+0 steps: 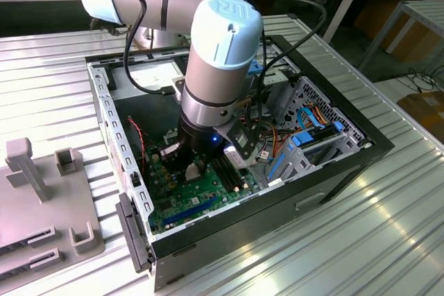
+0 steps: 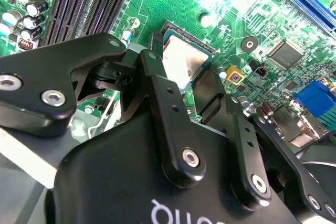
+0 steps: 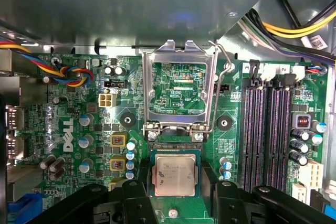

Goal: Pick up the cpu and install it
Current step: 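Pick up the cpu and move it towards the insertion slot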

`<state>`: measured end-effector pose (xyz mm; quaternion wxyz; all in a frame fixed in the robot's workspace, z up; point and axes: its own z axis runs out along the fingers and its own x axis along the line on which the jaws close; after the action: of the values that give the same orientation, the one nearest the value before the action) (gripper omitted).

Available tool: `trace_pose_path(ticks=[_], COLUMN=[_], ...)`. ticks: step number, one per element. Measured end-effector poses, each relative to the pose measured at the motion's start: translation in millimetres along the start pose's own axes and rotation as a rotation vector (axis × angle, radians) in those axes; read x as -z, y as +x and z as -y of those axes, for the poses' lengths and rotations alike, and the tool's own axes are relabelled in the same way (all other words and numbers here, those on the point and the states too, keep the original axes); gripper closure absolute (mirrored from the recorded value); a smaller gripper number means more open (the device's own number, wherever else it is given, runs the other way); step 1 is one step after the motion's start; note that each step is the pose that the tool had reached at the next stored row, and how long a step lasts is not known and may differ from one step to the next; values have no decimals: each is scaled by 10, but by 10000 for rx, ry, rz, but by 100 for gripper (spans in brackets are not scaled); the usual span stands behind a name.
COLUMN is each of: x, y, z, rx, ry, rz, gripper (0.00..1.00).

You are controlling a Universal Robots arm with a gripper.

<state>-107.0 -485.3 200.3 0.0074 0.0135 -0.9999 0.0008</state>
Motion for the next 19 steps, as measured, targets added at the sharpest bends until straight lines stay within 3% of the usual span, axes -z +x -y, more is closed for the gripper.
trace_pose_path(ticks=[19], x=[-17], y=[2], z=[-3], rx=[0], ry=[-1], rz=[1], gripper=[53])
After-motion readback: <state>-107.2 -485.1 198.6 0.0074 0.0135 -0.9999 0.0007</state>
